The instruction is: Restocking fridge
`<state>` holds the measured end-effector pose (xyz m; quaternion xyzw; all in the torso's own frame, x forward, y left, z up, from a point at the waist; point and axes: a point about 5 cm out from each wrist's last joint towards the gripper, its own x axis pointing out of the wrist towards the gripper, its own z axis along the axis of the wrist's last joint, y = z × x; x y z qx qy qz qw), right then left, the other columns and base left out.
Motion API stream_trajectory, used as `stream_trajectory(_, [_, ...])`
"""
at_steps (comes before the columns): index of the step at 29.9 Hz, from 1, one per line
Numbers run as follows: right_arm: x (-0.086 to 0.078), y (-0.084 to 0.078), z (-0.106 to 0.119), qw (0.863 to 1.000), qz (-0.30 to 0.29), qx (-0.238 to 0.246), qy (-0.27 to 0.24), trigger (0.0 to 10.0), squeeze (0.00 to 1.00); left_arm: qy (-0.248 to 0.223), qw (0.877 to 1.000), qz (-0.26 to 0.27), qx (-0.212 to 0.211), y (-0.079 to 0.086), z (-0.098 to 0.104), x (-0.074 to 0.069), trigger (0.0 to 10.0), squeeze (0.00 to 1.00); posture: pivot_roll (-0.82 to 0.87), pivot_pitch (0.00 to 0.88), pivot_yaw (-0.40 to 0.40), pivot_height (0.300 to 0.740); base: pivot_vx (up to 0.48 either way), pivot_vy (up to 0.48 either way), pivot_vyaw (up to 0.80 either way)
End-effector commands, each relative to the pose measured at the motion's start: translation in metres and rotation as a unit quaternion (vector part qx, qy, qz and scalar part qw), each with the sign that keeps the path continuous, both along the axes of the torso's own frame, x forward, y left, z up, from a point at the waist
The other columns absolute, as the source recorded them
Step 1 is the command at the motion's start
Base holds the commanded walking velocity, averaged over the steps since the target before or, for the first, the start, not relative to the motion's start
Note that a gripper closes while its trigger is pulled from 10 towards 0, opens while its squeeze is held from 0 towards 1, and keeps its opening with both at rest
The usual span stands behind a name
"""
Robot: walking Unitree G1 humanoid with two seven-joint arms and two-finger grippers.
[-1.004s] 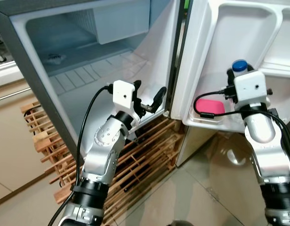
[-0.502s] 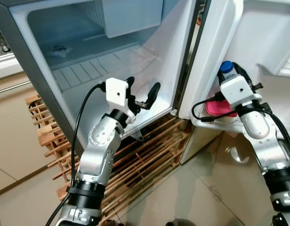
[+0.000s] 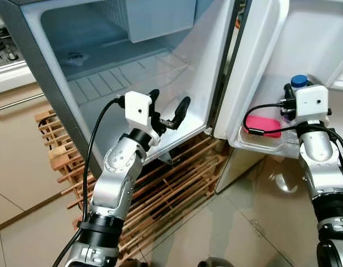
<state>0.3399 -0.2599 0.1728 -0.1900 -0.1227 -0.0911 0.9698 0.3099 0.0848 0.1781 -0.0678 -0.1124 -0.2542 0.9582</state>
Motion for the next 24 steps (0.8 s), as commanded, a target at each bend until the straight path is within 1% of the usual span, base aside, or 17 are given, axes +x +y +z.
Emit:
stream_trajectory(1, [0.0,-0.006,0.0,0.999,-0.009,0.037,0.002,10.0,0.0,-0.004,1.0,-0.008,0.006,-0.004,0.004,0.001,10.0,0.0,-0.12,0.038,0.03,0.728,0.0,0.0,0.0])
stream_trajectory(6, [-0.002,-0.01,-0.008,0.995,-0.002,0.094,0.022,10.0,0.0,-0.003,1.0,-0.011,0.005,-0.005,0.003,0.001,10.0,0.0,-0.13,0.036,0.03,0.728,0.0,0.0,0.0])
stream_trajectory(11, [-0.003,-0.013,-0.008,0.99,0.004,0.138,0.028,10.0,0.0,-0.002,1.0,-0.014,0.005,-0.007,0.003,0.001,10.0,0.0,-0.14,0.034,0.029,0.728,0.0,0.0,0.0])
stream_trajectory(12, [-0.003,-0.013,-0.008,0.987,0.008,0.157,0.034,10.0,0.0,-0.002,1.0,-0.015,0.005,-0.008,0.003,0.001,10.0,0.0,-0.14,0.033,0.028,0.728,0.0,0.0,0.0])
stream_trajectory(13, [-0.003,-0.013,-0.008,0.987,0.008,0.157,0.034,10.0,0.0,-0.002,1.0,-0.015,0.005,-0.008,0.003,0.001,10.0,0.0,-0.14,0.033,0.028,0.728,0.0,0.0,0.0])
stream_trajectory(15, [-0.003,-0.015,-0.011,0.978,0.004,0.204,0.051,10.0,0.0,-0.002,1.0,-0.016,0.005,-0.009,0.003,0.001,10.0,0.0,-0.14,0.034,0.027,0.728,0.0,0.0,0.0])
stream_trajectory(16, [-0.003,-0.015,-0.014,0.97,0.005,0.235,0.061,10.0,0.0,-0.002,1.0,-0.017,0.004,-0.009,0.003,0.001,10.0,0.0,-0.14,0.035,0.024,0.728,0.0,0.0,0.0])
stream_trajectory(17, [-0.003,-0.015,-0.019,0.958,0.006,0.276,0.076,10.0,0.0,-0.002,1.0,-0.017,0.004,-0.01,0.003,0.001,10.0,0.0,-0.15,0.036,0.023,0.728,0.0,0.0,0.0])
stream_trajectory(18, [-0.004,-0.015,-0.021,0.952,0.002,0.295,0.08,10.0,0.0,-0.002,1.0,-0.017,0.004,-0.01,0.003,0.001,10.0,0.0,-0.15,0.037,0.022,0.728,0.0,0.0,0.0])
stream_trajectory(22, [-0.007,-0.018,-0.027,0.94,-0.013,0.328,0.092,10.0,0.0,-0.001,1.0,-0.018,0.003,-0.011,0.003,0.001,10.0,0.0,-0.15,0.038,0.02,0.728,0.0,0.0,0.0])
stream_trajectory(24, [-0.008,-0.019,-0.028,0.94,-0.017,0.327,0.094,10.0,0.0,-0.001,1.0,-0.018,0.003,-0.011,0.003,0.001,10.0,0.0,-0.15,0.038,0.02,0.728,0.0,0.0,0.0])
